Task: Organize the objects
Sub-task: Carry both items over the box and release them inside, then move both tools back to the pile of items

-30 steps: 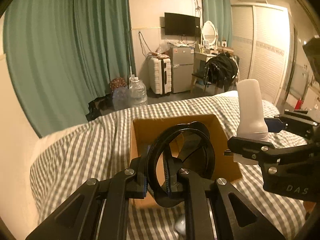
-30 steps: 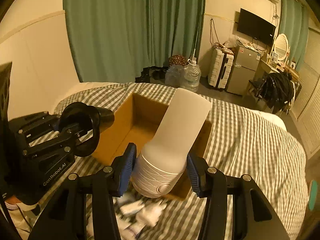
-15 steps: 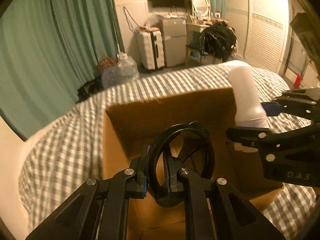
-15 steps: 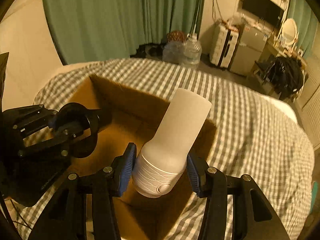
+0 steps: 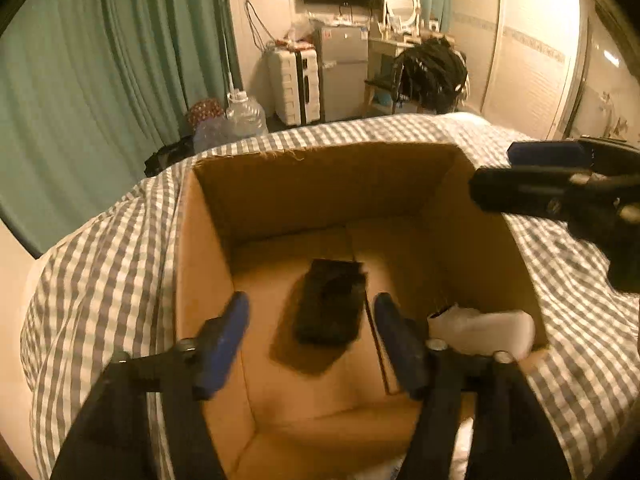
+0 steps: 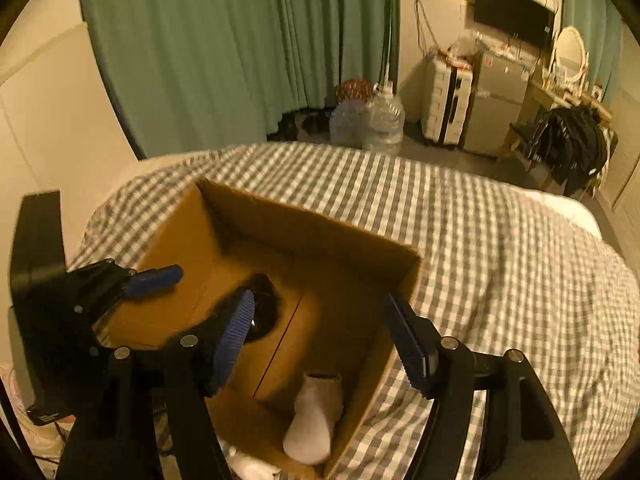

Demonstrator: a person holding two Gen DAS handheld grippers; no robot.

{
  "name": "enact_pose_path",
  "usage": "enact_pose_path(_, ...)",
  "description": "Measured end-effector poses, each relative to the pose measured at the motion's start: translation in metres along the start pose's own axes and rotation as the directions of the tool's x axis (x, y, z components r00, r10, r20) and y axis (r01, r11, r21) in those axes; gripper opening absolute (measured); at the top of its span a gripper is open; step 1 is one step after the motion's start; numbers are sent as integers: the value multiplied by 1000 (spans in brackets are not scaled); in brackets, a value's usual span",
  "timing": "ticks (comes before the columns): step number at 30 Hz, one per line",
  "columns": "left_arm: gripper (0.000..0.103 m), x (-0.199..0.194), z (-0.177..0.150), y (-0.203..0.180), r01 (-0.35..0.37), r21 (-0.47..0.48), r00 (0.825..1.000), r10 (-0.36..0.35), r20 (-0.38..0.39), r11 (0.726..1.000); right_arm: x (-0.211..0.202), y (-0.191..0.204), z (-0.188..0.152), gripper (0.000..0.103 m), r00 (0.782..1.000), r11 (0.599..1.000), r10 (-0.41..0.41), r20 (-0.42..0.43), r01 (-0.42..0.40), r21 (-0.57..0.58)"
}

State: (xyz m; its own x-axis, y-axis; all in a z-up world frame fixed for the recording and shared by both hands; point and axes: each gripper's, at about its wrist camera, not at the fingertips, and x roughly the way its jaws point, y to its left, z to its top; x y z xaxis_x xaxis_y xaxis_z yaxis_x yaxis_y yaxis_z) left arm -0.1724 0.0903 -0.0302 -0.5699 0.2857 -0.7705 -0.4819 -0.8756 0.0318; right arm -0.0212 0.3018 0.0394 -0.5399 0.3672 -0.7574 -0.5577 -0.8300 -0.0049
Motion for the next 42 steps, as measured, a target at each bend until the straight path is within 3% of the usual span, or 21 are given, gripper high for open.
enact_pose_path(1,83,-4,-3,1,-3,-7,1000,3,3,1000,-11,2,-1,71,1000,1000,-13,19,13,-5)
enact_pose_path(8,87,-56,-30,9,-36,-86,996,42,73,996,-69,23,-23,73,993,997,-71,92,74,-30)
enact_pose_path(18,87,-121,-83,23,-111,-181,978,140,152,977,-109,52,-80,73,996,999,-23,90,25,-31)
enact_pose_path(26,87,-135,-128,21,-123,-217,977,156,143,968,-95,76,-125,73,1000,999,9,12,-9,-48)
enact_pose_path(34,87,-124,-170,19,-127,-218,984,150,91,968,-55,74,-174,73,992,1000,28,-126,-29,-5)
enact_pose_path(42,87,-99,-187,12,-112,-181,993,117,13,977,-29,82,-191,72,977,999,-5,-214,-4,-39)
